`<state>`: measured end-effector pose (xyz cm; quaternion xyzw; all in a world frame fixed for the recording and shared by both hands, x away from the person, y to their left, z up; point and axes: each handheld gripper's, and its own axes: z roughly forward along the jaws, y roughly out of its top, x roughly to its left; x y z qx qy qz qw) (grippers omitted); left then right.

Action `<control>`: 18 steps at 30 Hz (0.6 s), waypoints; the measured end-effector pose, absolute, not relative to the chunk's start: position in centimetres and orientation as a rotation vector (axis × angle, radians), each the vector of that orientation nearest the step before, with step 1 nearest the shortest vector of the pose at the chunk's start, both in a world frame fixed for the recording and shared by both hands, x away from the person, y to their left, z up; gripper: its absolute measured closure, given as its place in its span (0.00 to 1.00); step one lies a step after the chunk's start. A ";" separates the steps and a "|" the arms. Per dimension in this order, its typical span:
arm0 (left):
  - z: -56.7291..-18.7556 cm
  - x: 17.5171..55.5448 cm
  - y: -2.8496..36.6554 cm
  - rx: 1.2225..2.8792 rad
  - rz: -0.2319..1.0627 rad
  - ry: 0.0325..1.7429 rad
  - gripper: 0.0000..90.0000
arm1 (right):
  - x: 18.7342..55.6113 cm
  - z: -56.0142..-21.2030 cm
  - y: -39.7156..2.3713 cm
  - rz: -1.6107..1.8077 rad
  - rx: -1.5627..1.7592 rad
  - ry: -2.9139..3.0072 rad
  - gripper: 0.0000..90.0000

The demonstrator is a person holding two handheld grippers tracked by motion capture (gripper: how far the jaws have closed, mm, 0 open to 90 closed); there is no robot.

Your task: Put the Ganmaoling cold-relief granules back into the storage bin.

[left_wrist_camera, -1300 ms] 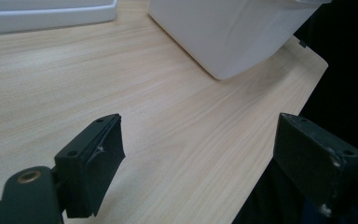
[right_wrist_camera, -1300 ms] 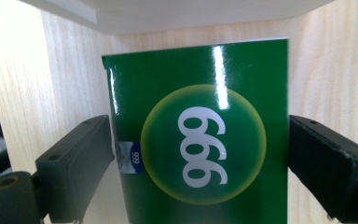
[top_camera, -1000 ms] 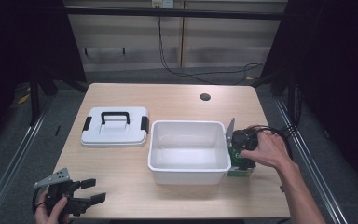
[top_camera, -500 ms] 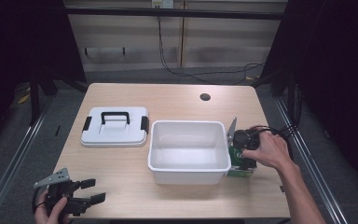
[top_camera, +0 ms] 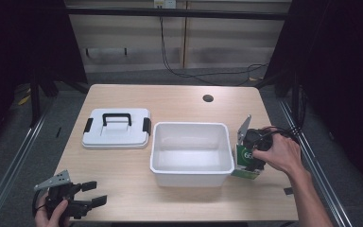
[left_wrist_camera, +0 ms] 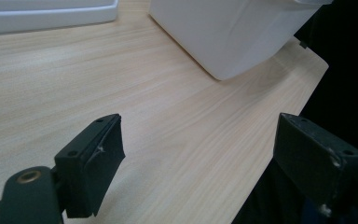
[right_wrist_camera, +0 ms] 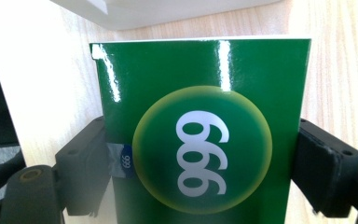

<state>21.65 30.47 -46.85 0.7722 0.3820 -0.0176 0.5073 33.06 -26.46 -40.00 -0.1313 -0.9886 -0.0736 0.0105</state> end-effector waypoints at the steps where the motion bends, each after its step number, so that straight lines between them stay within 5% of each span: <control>1: -46.9 21.7 30.5 1.862 -0.044 0.920 0.18 | 32.8 -39.9 -26.5 -0.244 -0.431 -3.084 0.17; 18: -46.9 21.7 30.5 1.874 -0.035 0.918 0.18 | 31.4 -37.8 -28.6 -0.379 -0.630 -3.076 0.17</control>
